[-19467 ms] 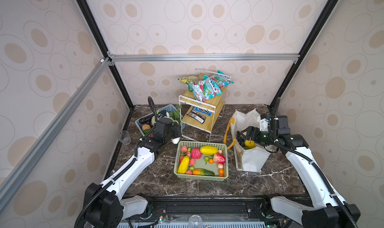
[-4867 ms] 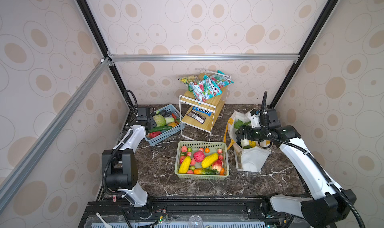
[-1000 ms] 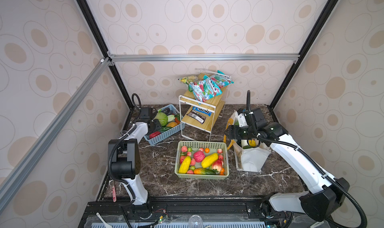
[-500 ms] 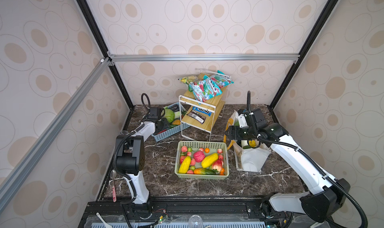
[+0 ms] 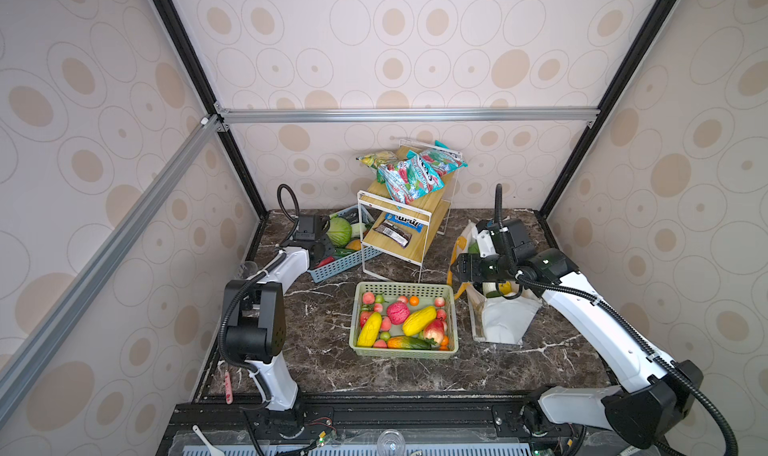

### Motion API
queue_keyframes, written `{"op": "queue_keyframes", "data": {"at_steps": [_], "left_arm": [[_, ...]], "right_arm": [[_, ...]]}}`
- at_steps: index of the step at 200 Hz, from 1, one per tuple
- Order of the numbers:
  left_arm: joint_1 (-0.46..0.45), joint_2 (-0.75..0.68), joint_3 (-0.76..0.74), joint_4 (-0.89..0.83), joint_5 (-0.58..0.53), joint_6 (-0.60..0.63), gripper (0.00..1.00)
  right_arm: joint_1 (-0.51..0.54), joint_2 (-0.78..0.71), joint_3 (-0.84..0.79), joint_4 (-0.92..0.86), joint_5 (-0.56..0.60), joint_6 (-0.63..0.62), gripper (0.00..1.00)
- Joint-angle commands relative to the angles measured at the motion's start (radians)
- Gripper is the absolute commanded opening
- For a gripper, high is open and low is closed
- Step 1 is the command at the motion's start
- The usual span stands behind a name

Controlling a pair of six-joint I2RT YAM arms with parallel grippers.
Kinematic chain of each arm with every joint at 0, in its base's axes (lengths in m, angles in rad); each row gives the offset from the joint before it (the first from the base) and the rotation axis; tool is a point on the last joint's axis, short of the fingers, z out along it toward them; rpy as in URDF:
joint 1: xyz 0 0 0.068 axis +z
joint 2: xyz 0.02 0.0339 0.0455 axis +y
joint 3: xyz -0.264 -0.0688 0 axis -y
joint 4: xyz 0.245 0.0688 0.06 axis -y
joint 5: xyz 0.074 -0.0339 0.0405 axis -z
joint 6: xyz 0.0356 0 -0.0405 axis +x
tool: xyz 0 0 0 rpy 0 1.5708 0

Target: Place the food into the grocery bag and tie it

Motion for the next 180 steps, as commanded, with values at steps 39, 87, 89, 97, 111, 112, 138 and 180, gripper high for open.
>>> {"op": "queue_keyframes", "data": {"at_steps": [39,87,89,97,111,112,138,180], "left_arm": [[0.019,-0.013,-0.054,-0.021,-0.095,-0.008,0.47],[0.089,-0.042,-0.086,-0.049,-0.143,0.044,0.49],[0.093,-0.044,-0.088,-0.049,-0.146,0.046,0.49],[0.105,-0.057,-0.095,-0.051,-0.157,0.055,0.49],[0.126,-0.072,-0.106,-0.051,-0.166,0.065,0.5],[0.128,-0.073,-0.106,-0.051,-0.166,0.065,0.5],[0.136,-0.082,-0.109,-0.028,-0.103,0.07,0.51],[0.116,-0.019,-0.073,0.013,0.035,0.002,0.55]], "right_arm": [[0.009,-0.025,-0.011,-0.008,0.008,-0.001,0.78],[0.009,-0.022,-0.014,-0.007,0.01,-0.001,0.78],[0.01,-0.022,-0.015,-0.006,0.011,-0.002,0.78],[0.009,-0.022,-0.015,-0.007,0.011,-0.002,0.78],[0.011,-0.019,-0.015,-0.004,0.01,0.0,0.78],[0.01,-0.018,-0.015,-0.003,0.009,0.0,0.78],[0.011,-0.009,-0.015,0.011,-0.002,0.006,0.78],[0.02,0.01,-0.003,0.015,-0.007,0.009,0.78]]}}
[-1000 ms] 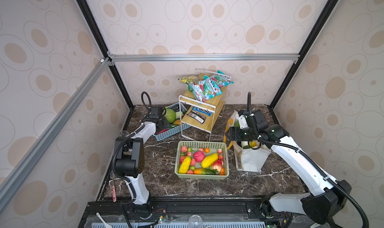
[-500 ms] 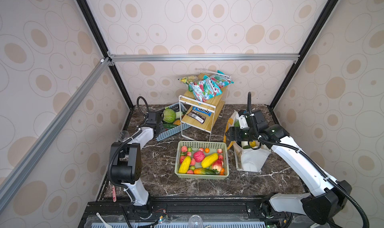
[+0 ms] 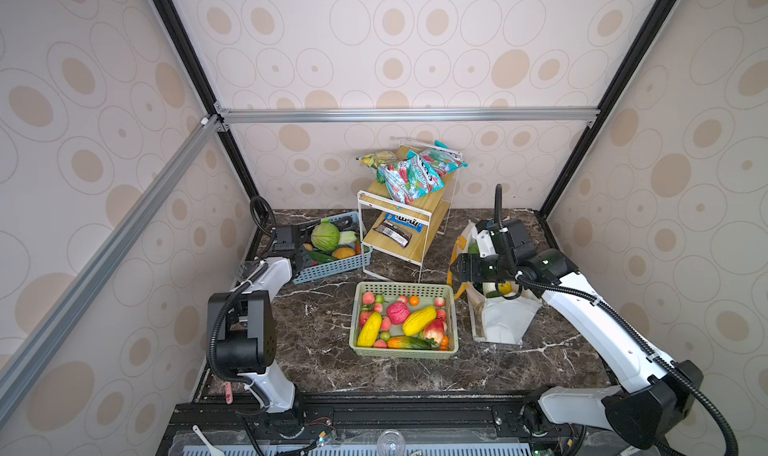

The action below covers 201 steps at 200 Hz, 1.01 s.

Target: Place the food into the grocery bag and tie it

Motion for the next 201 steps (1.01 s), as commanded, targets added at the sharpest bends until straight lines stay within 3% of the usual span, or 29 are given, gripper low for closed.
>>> {"op": "queue_keyframes", "data": {"at_steps": [1,82,129,201], "left_arm": [[-0.011,0.031,0.034,0.022,0.074,-0.043,0.55],[-0.011,0.125,0.088,0.111,0.114,-0.116,0.56],[-0.009,0.16,0.03,0.188,0.135,-0.162,0.54],[-0.006,0.121,-0.018,0.287,0.152,-0.262,0.31]], "right_arm": [[0.016,0.012,0.002,0.004,-0.002,0.006,0.78],[0.019,0.008,0.016,-0.015,0.009,0.0,0.78],[0.019,0.014,0.021,-0.016,0.005,-0.001,0.78],[0.026,0.013,0.023,-0.024,0.011,-0.008,0.78]]}}
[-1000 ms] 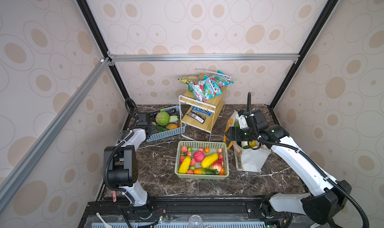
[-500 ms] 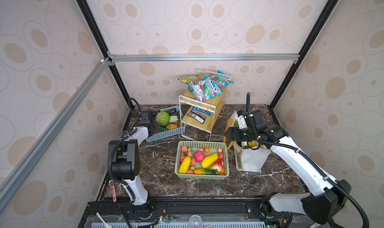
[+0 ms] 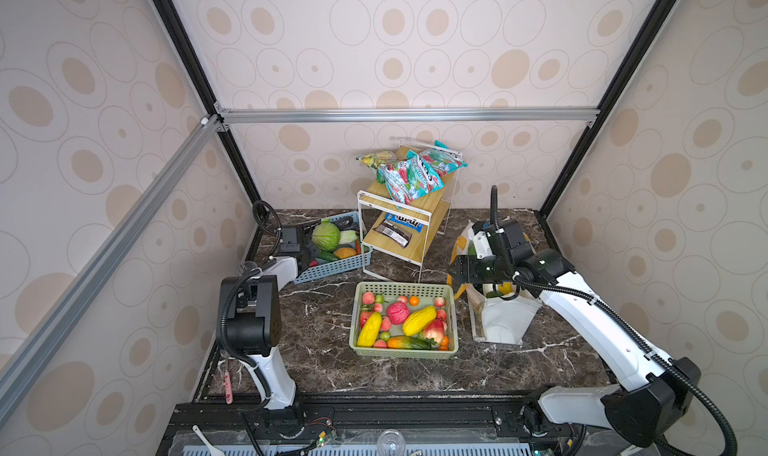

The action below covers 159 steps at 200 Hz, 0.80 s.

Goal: Place the food into the grocery bag and tie it
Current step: 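Lower the left gripper into the blue basket around the green cucumber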

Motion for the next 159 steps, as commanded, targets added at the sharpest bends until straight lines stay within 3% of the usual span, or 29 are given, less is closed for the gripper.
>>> {"op": "queue_keyframes", "data": {"at_steps": [1,47,119,128,159], "left_arm": [[-0.005,-0.009,-0.018,-0.011,0.017,-0.044,0.31],[-0.005,-0.058,-0.003,-0.016,0.031,-0.048,0.18],[-0.003,-0.147,0.014,-0.024,0.042,-0.087,0.16],[-0.004,-0.143,0.032,-0.048,0.043,-0.079,0.19],[-0.002,-0.116,0.059,-0.139,0.013,-0.051,0.43]], "right_arm": [[0.007,0.005,0.022,-0.017,0.008,-0.008,0.78],[0.01,0.007,0.017,-0.008,0.003,-0.004,0.78],[0.018,0.007,0.018,-0.007,0.005,-0.003,0.78],[0.018,0.006,0.017,-0.007,0.003,-0.003,0.78],[0.021,0.006,0.014,-0.002,0.005,-0.001,0.78]]}}
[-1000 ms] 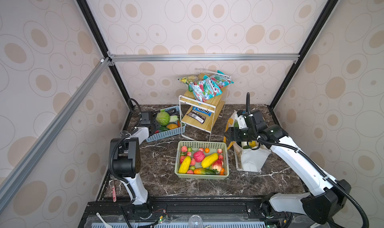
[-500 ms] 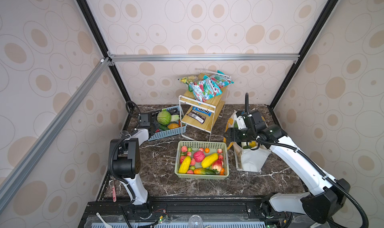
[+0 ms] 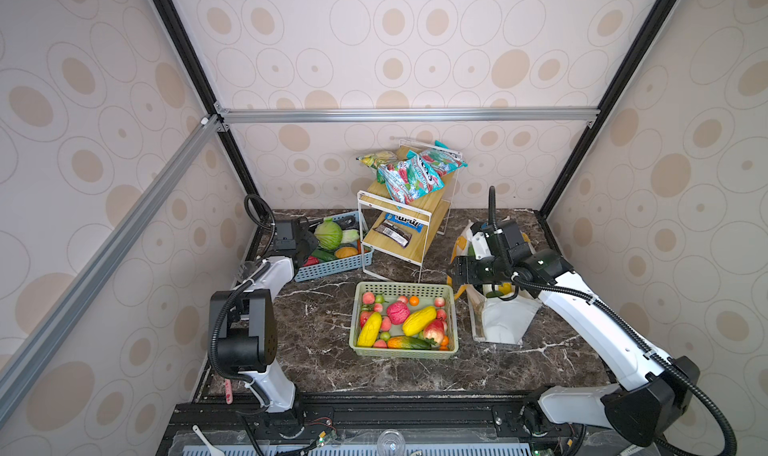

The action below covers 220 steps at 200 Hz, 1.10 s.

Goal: Place the food into the grocery bag and tie it
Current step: 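Lower the left gripper into the blue basket around the green cucumber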

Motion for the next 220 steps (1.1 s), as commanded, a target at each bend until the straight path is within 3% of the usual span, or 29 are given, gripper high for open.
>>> {"op": "queue_keyframes", "data": {"at_steps": [1,43,87,136,183,220], "left_arm": [[-0.003,0.01,0.031,-0.076,-0.024,0.003,0.44],[0.0,0.073,0.038,-0.081,0.0,-0.023,0.51],[0.002,0.14,0.064,-0.093,-0.034,-0.021,0.53],[0.025,0.253,0.078,-0.105,0.009,-0.026,0.58],[0.045,0.27,0.042,-0.087,0.016,-0.025,0.52],[0.056,0.259,0.013,-0.057,0.038,-0.028,0.35]], "right_arm": [[0.009,0.002,0.013,-0.002,0.004,-0.001,0.78],[0.017,0.013,0.022,-0.003,0.005,-0.001,0.78],[0.019,0.005,0.022,-0.012,0.02,-0.004,0.78],[0.019,0.006,0.022,-0.012,0.022,-0.003,0.78],[0.018,0.009,0.022,-0.011,0.022,0.0,0.78],[0.02,0.011,0.026,-0.009,0.019,0.001,0.78]]}}
